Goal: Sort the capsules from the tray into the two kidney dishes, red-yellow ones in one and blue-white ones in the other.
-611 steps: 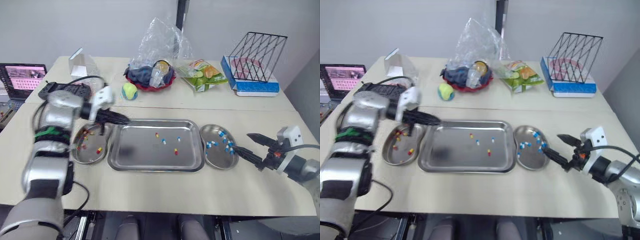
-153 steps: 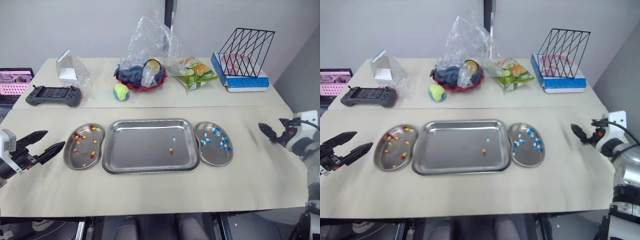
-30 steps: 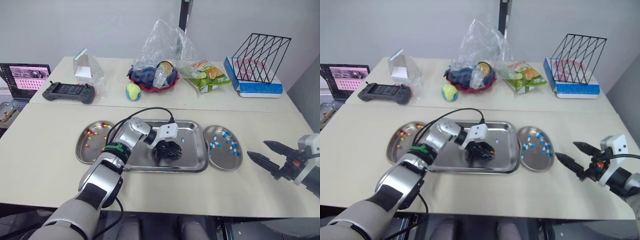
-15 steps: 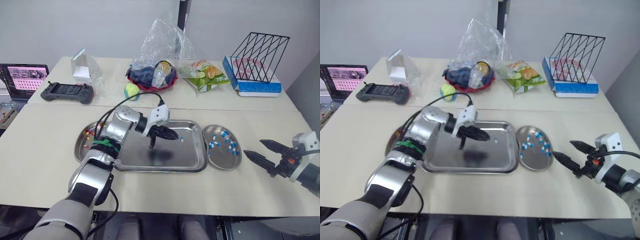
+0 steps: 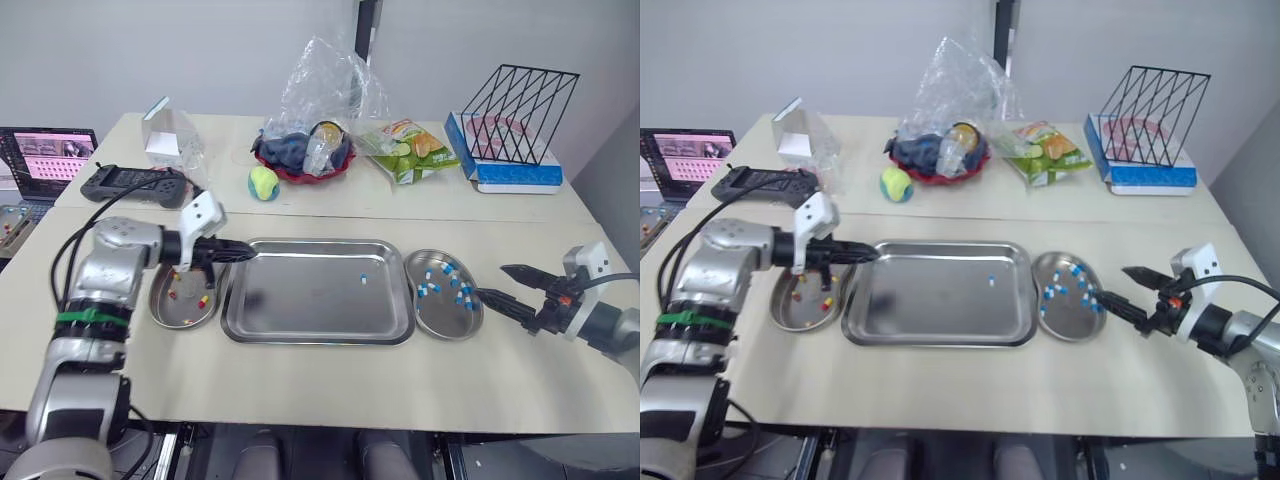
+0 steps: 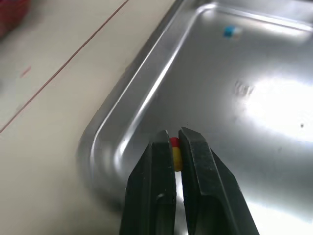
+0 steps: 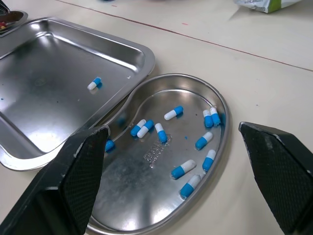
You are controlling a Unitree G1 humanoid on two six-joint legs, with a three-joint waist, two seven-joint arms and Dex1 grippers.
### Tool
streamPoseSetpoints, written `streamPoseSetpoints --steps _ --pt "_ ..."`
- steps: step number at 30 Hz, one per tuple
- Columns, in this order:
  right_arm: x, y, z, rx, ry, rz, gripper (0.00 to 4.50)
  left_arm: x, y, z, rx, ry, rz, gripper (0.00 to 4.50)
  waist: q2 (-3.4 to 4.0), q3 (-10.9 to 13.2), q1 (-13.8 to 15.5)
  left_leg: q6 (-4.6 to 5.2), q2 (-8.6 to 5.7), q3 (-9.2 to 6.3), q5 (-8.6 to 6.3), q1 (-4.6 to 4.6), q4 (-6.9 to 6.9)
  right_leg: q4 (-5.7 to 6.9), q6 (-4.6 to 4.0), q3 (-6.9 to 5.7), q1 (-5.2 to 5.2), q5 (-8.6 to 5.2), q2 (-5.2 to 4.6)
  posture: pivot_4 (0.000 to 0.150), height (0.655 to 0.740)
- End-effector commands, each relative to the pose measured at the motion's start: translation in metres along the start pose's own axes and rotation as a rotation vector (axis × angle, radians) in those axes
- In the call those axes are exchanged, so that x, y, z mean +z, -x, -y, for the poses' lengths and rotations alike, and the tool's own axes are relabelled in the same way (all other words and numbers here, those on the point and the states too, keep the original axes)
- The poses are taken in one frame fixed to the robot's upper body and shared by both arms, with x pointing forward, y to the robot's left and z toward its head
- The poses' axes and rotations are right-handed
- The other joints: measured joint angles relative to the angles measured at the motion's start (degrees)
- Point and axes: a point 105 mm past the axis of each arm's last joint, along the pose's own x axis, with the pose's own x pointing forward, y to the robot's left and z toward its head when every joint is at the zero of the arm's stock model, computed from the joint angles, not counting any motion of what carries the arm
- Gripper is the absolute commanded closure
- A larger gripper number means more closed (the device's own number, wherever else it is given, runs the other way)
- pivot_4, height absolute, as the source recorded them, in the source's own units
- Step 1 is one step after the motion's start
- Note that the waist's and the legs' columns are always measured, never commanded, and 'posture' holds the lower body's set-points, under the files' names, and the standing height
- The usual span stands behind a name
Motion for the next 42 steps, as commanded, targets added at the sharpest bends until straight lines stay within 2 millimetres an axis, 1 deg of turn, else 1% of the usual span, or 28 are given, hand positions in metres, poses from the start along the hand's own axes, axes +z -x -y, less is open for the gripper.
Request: streamPoseSetpoints --steps 1,3,6,7,9,12,14,15,18,21,25,29,32,34,36,37,39,40,42 --pt "0.011 0.001 0.002 0.008 0.046 0.018 0.0 0.006 0.022 -0.003 0.083 0.016 0.038 4.49 0.0 0.0 0.19 0.0 0.0 0.0 0.0 -0.03 0.02 -0.01 0.0 -0.04 0.0 0.0 -0.02 0.15 0.7174" --pt "0.011 0.0 0.002 0.014 0.047 0.017 0.0 -0.001 0.033 -0.002 0.121 0.047 0.034 4.49 0.0 0.0 0.09 -0.01 0.02 0.0 0.0 -0.07 0.06 0.0 0.0 -0.06 -0.01 0.0 -0.03 0.15 0.7174" --pt "0.014 -0.006 0.001 0.042 0.037 0.023 0.0 -0.025 0.05 0.002 0.191 0.124 -0.001 4.49 0.01 0.0 -0.14 0.0 0.05 0.0 0.0 -0.05 0.04 0.01 0.0 -0.06 -0.04 0.0 -0.01 0.15 0.7174" --pt "0.015 -0.007 0.0 0.049 0.036 0.026 0.0 -0.03 0.053 0.003 0.209 0.137 -0.011 4.49 0.01 0.0 -0.22 0.0 0.06 0.0 0.0 -0.02 0.02 0.02 -0.01 -0.06 -0.04 0.0 0.0 0.15 0.7174" --pt "0.015 -0.009 -0.001 0.053 0.039 0.026 0.0 -0.031 0.057 0.001 0.233 0.169 0.003 4.49 0.01 0.0 -0.25 0.0 0.09 0.0 0.0 -0.02 0.01 0.03 -0.01 -0.06 -0.05 0.0 0.03 0.15 0.7174" --pt "0.014 -0.008 -0.001 0.053 0.04 0.024 0.0 -0.032 0.061 0.003 0.242 0.171 -0.016 4.49 0.01 0.0 0.09 -0.01 0.07 0.0 0.0 -0.05 0.03 0.05 -0.02 -0.08 -0.04 0.01 0.01 0.15 0.7174" --pt "0.014 -0.008 -0.001 0.053 0.04 0.022 0.0 -0.033 0.066 0.001 0.258 0.175 -0.02 3.71 0.01 0.0 0.08 -0.01 0.06 0.0 0.0 -0.07 0.03 0.02 -0.01 -0.08 -0.04 0.01 0.0 0.15 0.7174" --pt "0.014 -0.008 -0.001 0.053 0.04 0.022 0.0 -0.032 0.068 -0.001 0.267 0.175 -0.019 3.45 0.01 0.0 0.02 -0.01 0.06 0.01 0.0 -0.07 0.03 0.02 -0.02 -0.08 -0.04 0.01 0.0 0.15 0.7174" --pt "0.014 -0.008 -0.002 0.054 0.041 0.021 0.0 -0.03 0.073 -0.005 0.28 0.174 -0.013 2.44 0.01 0.0 -0.16 -0.01 0.08 0.01 0.0 -0.04 0.02 0.03 -0.02 -0.08 -0.05 0.01 0.02 0.15 0.7174" --pt "0.015 -0.006 0.001 0.048 0.043 0.024 0.0 -0.029 0.09 -0.016 0.351 0.19 0.011 1.43 0.01 0.0 -0.19 -0.01 0.08 0.02 0.0 -0.05 0.02 0.03 -0.02 -0.08 -0.06 0.01 0.02 0.15 0.7174" --pt "0.017 -0.002 0.008 0.023 0.049 0.031 0.0 -0.035 0.121 -0.027 0.452 0.208 0.053 0.08 0.01 0.0 -0.42 -0.01 0.1 0.01 0.0 -0.04 -0.01 0.04 -0.02 -0.08 -0.09 0.01 0.04 0.15 0.7174" --pt "0.018 -0.001 0.014 -0.001 0.051 0.042 0.0 -0.038 0.148 -0.037 0.564 0.205 0.135 0.04 0.02 0.0 -0.39 -0.01 0.09 0.03 0.0 -0.01 -0.03 0.04 -0.03 -0.08 -0.08 0.01 0.03 0.15 0.7174" --pt "0.018 0.0 0.019 -0.024 0.056 0.058 0.0 -0.044 0.163 -0.036 0.608 0.214 0.184 0.04 0.02 0.0 -0.3 -0.01 0.09 0.04 0.0 -0.03 -0.03 0.03 -0.03 -0.08 -0.08 0.0 0.02 0.15 0.7174" --pt "0.017 0.0 0.026 -0.053 0.071 0.068 0.0 -0.054 0.18 -0.033 0.679 0.227 0.239 0.04 0.02 0.0 -0.43 -0.01 0.09 0.05 0.0 -0.03 -0.02 0.02 -0.03 -0.08 -0.09 0.01 0.03 0.15 0.7174" --pt "0.015 0.002 0.038 -0.111 0.092 0.09 0.0 -0.074 0.198 -0.024 0.764 0.269 0.286 0.04 0.02 0.0 -0.76 -0.01 0.13 0.06 -0.01 -0.02 -0.06 0.02 -0.03 -0.09 -0.11 0.01 0.03 0.15 0.7174" --pt "0.015 0.004 0.042 -0.13 0.089 0.104 0.0 -0.082 0.202 -0.018 0.779 0.281 0.29 0.04 0.02 0.0 -0.87 -0.01 0.17 0.12 -0.01 0.03 -0.11 0.0 -0.04 -0.08 -0.12 0.01 0.03 0.15 0.7174" --pt "0.014 0.007 0.051 -0.174 0.097 0.125 0.0 -0.091 0.201 -0.008 0.782 0.276 0.279 0.04 0.02 0.0 -1.15 -0.01 0.19 0.14 -0.01 0.06 -0.13 0.0 -0.06 -0.09 -0.11 0.0 0.03 0.15 0.7174" --pt "0.013 0.008 0.054 -0.193 0.097 0.138 0.0 -0.093 0.203 -0.007 0.805 0.261 0.269 0.04 0.02 0.0 -1.12 -0.01 0.18 0.16 -0.01 0.08 -0.13 0.01 -0.06 -0.08 -0.09 0.01 0.01 0.15 0.7174" --pt "0.011 0.009 0.06 -0.221 0.104 0.155 0.0 -0.095 0.211 -0.008 0.858 0.275 0.312 0.04 -0.03 0.02 -0.72 -0.02 0.18 0.16 -0.01 0.06 -0.12 0.03 -0.07 -0.1 -0.09 0.02 0.01 0.15 0.7174"
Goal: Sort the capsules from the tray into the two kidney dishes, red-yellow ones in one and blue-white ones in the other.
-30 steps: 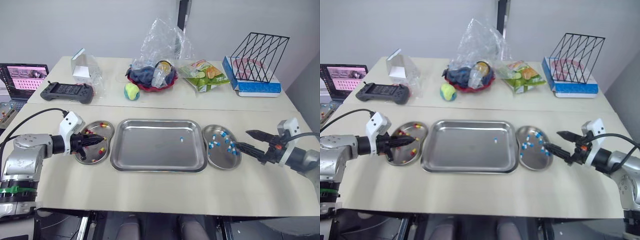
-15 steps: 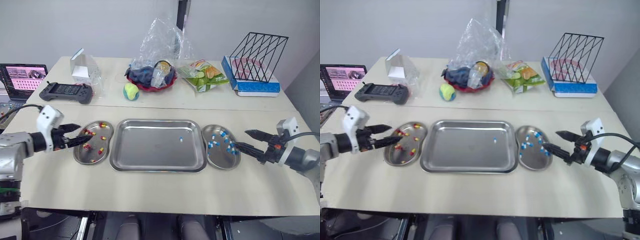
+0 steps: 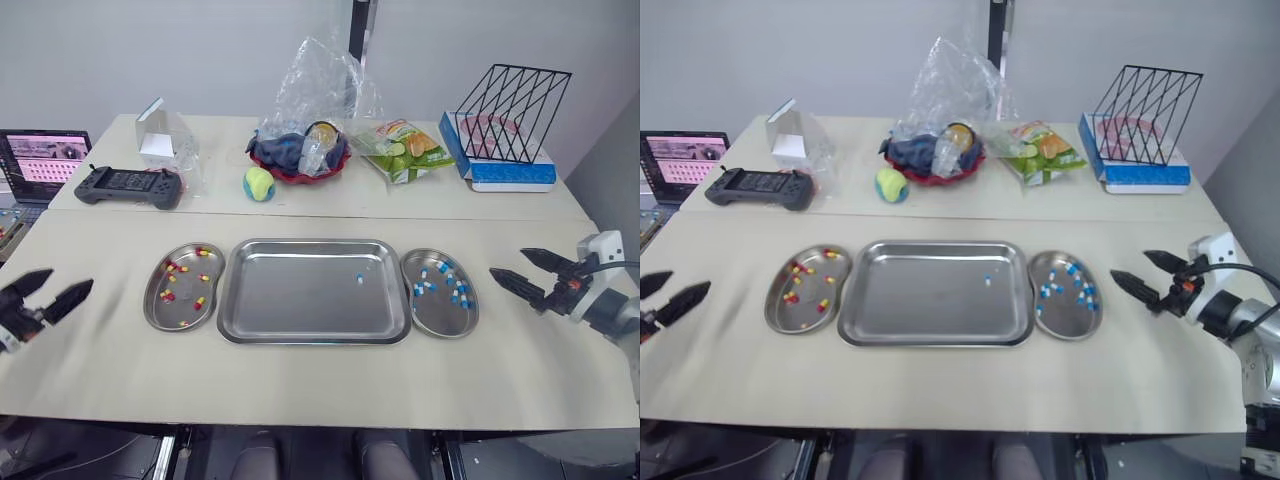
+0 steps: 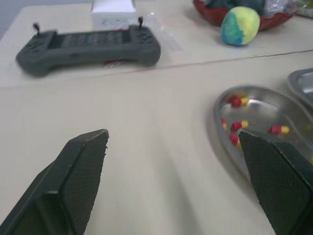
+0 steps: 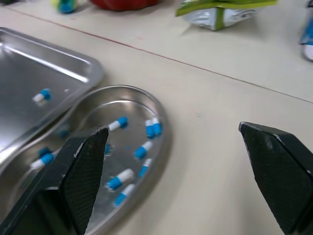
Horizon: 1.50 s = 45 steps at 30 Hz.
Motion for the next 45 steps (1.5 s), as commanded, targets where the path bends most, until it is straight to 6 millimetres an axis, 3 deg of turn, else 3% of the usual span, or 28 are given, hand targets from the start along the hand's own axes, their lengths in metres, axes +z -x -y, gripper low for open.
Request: streamPoseSetpoints --steps 1,13,22,32,42,45 --pt "0.013 0.004 0.012 -0.059 0.059 0.076 0.0 0.026 0.01 -0.012 0.075 -0.046 0.121 0.04 -0.06 0.01 0.35 -0.01 0.0 -0.01 0.0 0.0 0.01 0.03 -0.03 -0.03 0.0 0.02 0.0 0.15 0.7174" --pt "0.008 0.005 0.021 -0.1 0.078 0.086 0.0 0.016 0.01 -0.002 0.032 -0.069 0.086 0.04 -0.03 -0.01 -0.01 -0.02 0.02 0.01 0.0 0.05 -0.02 0.04 -0.04 -0.02 0.01 0.02 0.02 0.15 0.7174" --pt "0.008 0.004 0.024 -0.111 0.083 0.08 0.0 0.017 0.008 0.0 0.015 -0.047 0.096 0.04 -0.03 -0.01 -0.68 -0.01 0.02 0.0 0.0 0.06 -0.04 0.04 -0.04 -0.02 0.01 0.02 0.02 0.15 0.7174" --pt "0.012 0.0 0.024 -0.096 0.092 0.063 0.0 0.027 0.004 0.018 -0.097 -0.079 0.109 0.04 -0.03 -0.01 -0.83 -0.02 0.03 0.0 0.0 0.05 -0.05 0.04 -0.04 -0.02 0.01 0.02 0.02 0.15 0.7174" --pt "0.022 -0.008 -0.006 0.02 0.117 0.028 0.0 0.035 0.007 0.033 -0.239 -0.088 0.104 0.04 -0.02 -0.01 -0.97 -0.02 0.03 0.0 0.0 0.05 -0.06 0.04 -0.04 -0.02 0.0 0.02 0.03 0.15 0.7174" --pt "0.035 -0.021 -0.034 0.115 0.102 0.047 0.0 0.035 0.006 0.045 -0.324 -0.063 0.084 0.04 -0.01 0.0 -0.95 -0.02 0.03 0.0 0.0 0.05 -0.07 0.04 -0.04 -0.02 -0.01 0.02 0.03 0.15 0.7174"
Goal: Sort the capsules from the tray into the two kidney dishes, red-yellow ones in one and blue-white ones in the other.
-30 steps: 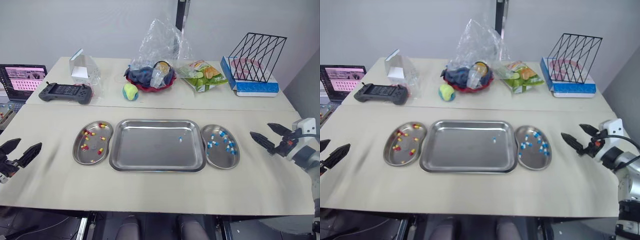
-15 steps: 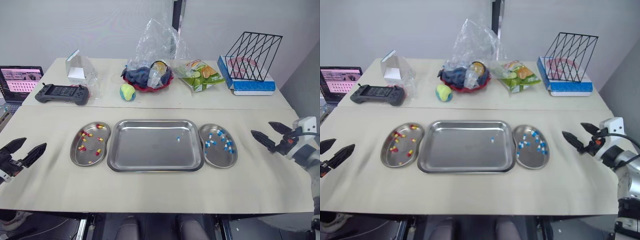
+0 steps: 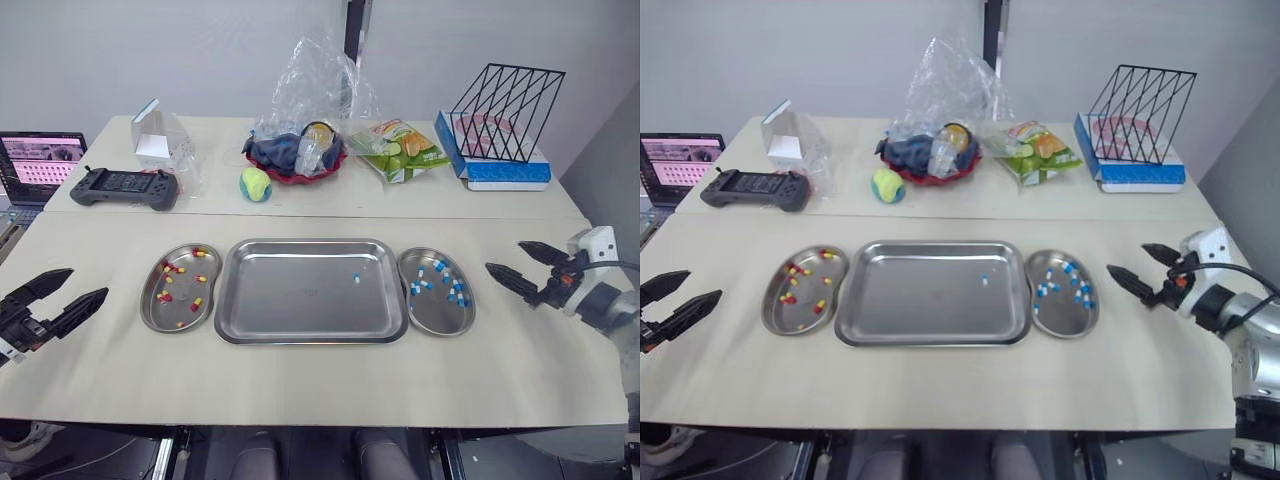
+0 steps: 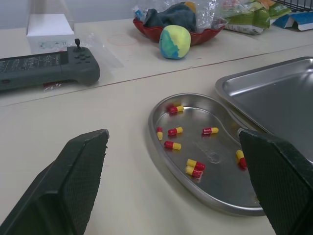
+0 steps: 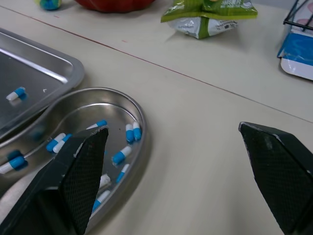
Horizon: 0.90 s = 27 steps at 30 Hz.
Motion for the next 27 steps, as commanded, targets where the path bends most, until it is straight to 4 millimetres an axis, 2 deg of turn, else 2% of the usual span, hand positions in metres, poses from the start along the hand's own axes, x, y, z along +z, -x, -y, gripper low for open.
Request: streamPoseSetpoints --steps 1,3,6,10,13,15,17,21,27 --pt "0.032 -0.016 -0.035 0.127 0.04 0.057 0.0 0.013 -0.004 0.015 -0.118 -0.016 -0.006 0.04 0.01 0.0 -0.07 0.0 0.01 0.0 0.0 0.0 0.0 0.0 0.0 0.0 -0.01 0.0 0.0 0.15 0.7174" --pt "0.045 -0.033 -0.062 0.215 0.069 0.077 0.0 0.014 -0.004 0.026 -0.186 0.017 -0.024 0.04 0.0 0.0 -0.29 0.0 0.03 -0.01 0.0 0.0 -0.01 0.02 0.0 0.0 -0.01 0.0 0.03 0.15 0.7174" --pt "0.055 -0.051 -0.085 0.274 0.069 0.093 0.0 0.019 -0.005 0.029 -0.204 0.027 -0.021 0.04 0.0 0.01 -0.48 0.0 0.09 -0.02 0.0 -0.01 -0.01 0.05 -0.01 0.0 -0.06 -0.01 0.09 0.15 0.7174" --pt "0.047 -0.095 -0.126 0.269 0.081 0.007 0.0 0.023 -0.01 0.036 -0.227 0.005 -0.015 0.04 -0.01 0.0 -0.44 0.0 0.08 -0.03 0.0 -0.03 0.0 0.04 -0.03 0.0 -0.08 -0.01 0.08 0.15 0.7174" --pt "0.043 -0.111 -0.144 0.237 0.123 -0.029 0.0 0.022 -0.01 0.039 -0.238 -0.002 -0.029 0.04 0.0 0.0 -0.17 0.0 0.08 -0.04 0.0 -0.1 -0.01 0.11 -0.08 -0.01 -0.2 -0.04 0.08 0.15 0.7174" --pt "0.032 -0.121 -0.154 0.212 0.006 -0.136 0.0 0.025 -0.009 0.04 -0.233 -0.005 -0.022 0.04 0.0 0.0 -0.12 -0.01 0.07 -0.03 0.0 -0.22 0.0 0.11 -0.08 -0.03 -0.3 -0.04 0.05 0.15 0.7174" --pt "0.023 -0.127 -0.159 0.169 0.025 -0.203 0.0 0.027 -0.008 0.04 -0.227 -0.012 -0.023 0.04 -0.01 0.0 0.01 -0.05 0.07 -0.04 0.03 -0.3 0.02 0.15 -0.09 -0.04 -0.37 -0.04 0.04 0.15 0.7174" --pt "0.015 -0.138 -0.177 0.126 -0.008 -0.232 0.0 0.031 -0.009 0.039 -0.211 -0.024 -0.002 0.04 -0.02 -0.01 -0.05 -0.05 0.09 -0.15 0.03 -0.29 0.02 0.16 -0.12 -0.31 -0.36 -0.05 0.02 0.15 0.7174" --pt "0.008 -0.145 -0.177 0.015 0.025 -0.255 0.0 0.032 -0.012 0.04 -0.208 -0.037 0.003 0.04 -0.02 -0.01 -0.14 -0.05 0.09 -0.17 0.03 -0.29 0.02 0.17 -0.14 -0.52 -0.36 -0.04 -0.05 0.15 0.7174"
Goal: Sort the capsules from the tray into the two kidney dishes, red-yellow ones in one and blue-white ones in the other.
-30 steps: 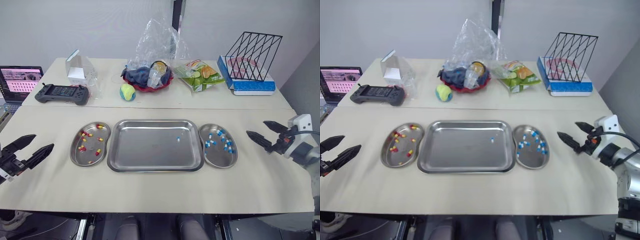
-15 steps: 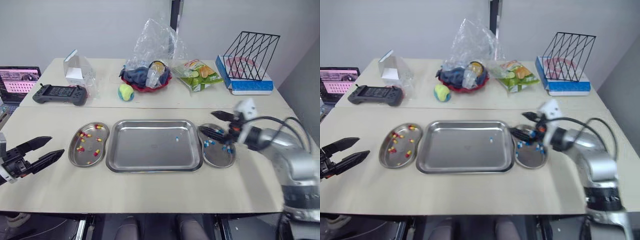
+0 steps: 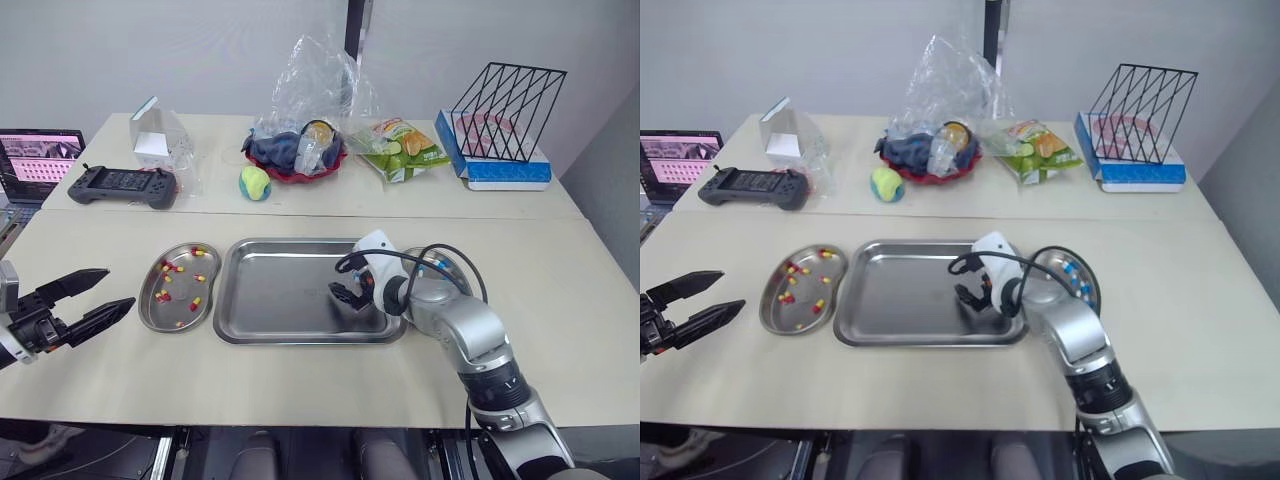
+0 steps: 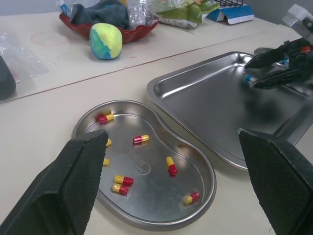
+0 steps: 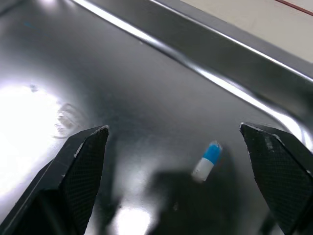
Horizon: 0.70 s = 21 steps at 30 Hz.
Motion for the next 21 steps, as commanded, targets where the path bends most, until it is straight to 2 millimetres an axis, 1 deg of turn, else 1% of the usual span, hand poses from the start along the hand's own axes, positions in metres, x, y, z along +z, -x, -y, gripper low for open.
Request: streamPoseSetpoints --steps 1,4,6,8,9,14,21 --pt "0.008 0.001 0.001 -0.054 -0.005 0.033 0.0 0.014 0.001 -0.001 0.012 -0.05 0.037 0.04 0.0 0.0 -0.07 0.0 0.0 -0.03 0.0 0.0 0.0 0.0 -0.02 -0.05 0.0 0.01 0.0 0.15 0.7174" --pt "0.005 0.0 -0.001 -0.059 -0.013 0.027 0.0 0.015 0.001 -0.003 0.025 -0.061 0.041 0.04 0.0 0.0 -0.17 0.0 0.01 -0.09 0.0 0.0 -0.01 0.01 -0.04 -0.17 0.0 0.0 -0.01 0.15 0.7174" --pt "0.001 -0.001 -0.005 -0.052 -0.034 0.016 0.0 0.015 0.002 -0.006 0.034 -0.064 0.042 0.04 0.0 0.0 -0.14 0.0 0.01 -0.1 0.0 -0.01 -0.01 0.01 -0.04 -0.23 0.0 0.0 -0.04 0.15 0.7174" --pt "-0.004 -0.002 -0.01 -0.044 -0.122 0.008 0.0 0.014 0.002 -0.007 0.039 -0.063 0.039 0.04 -0.01 -0.01 -0.15 0.0 0.01 -0.13 0.0 0.0 -0.01 0.01 -0.05 -0.28 0.02 0.0 -0.04 0.15 0.7174" --pt "-0.007 -0.003 -0.01 -0.052 -0.14 -0.001 0.26 0.012 0.001 -0.008 0.042 -0.057 0.037 0.01 -0.01 -0.01 -0.17 0.0 0.01 -0.17 0.0 0.01 -0.01 0.01 -0.06 -0.32 0.04 0.0 -0.03 0.15 0.7174" --pt "-0.015 -0.002 -0.007 -0.078 -0.18 -0.025 1.83 0.011 -0.003 -0.008 0.035 -0.058 0.036 0.0 -0.02 -0.01 -0.4 0.0 0.01 -0.21 0.0 0.02 -0.01 0.04 -0.07 -0.38 0.05 0.0 -0.04 0.15 0.7174" --pt "-0.012 -0.002 -0.004 -0.087 -0.204 -0.01 4.3 0.013 -0.006 -0.009 0.03 -0.06 0.038 0.0 -0.03 -0.02 -0.78 0.0 0.01 -0.3 0.0 0.03 -0.02 0.04 -0.09 -0.45 0.08 -0.01 -0.03 0.15 0.7174"
